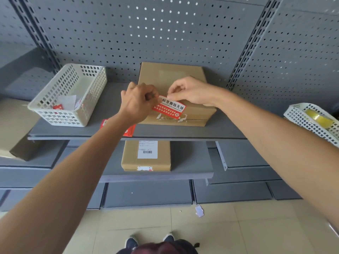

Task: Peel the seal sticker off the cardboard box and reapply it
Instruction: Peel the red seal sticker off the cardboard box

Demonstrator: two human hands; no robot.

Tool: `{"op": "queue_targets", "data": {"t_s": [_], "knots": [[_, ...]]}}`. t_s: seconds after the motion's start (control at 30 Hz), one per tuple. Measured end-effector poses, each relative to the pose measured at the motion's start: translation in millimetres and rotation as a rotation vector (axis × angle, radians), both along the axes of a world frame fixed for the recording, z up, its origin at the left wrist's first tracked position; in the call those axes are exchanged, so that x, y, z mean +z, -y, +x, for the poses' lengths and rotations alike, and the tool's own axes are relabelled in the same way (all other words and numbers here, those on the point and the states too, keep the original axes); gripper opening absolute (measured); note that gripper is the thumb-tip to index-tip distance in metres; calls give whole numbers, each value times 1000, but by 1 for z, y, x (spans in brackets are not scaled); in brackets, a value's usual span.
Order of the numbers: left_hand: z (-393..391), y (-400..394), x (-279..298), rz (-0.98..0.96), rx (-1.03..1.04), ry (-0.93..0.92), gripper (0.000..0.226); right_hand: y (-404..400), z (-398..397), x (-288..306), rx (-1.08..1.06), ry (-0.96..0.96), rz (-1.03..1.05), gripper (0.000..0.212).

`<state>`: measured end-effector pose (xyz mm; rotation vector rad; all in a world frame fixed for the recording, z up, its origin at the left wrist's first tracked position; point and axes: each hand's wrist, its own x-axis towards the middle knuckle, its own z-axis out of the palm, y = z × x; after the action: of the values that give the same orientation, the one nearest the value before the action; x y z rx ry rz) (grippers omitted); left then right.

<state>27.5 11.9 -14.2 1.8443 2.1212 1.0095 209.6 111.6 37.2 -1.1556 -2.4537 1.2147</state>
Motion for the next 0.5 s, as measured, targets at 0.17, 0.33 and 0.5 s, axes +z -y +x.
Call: {"op": "queue_targets", "data": {"t_s": [0.17,0.33,0.5], "knots": [[-1,0,-5,42,-1,-4,14,-3,4,6,52,147,81,23],[1,1,-7,55,-4,-21,15,-2,4,12,97,305,127,16],[-1,0,-8,55,-10,-23,16,0,0,16,93,352,134,3]]}}
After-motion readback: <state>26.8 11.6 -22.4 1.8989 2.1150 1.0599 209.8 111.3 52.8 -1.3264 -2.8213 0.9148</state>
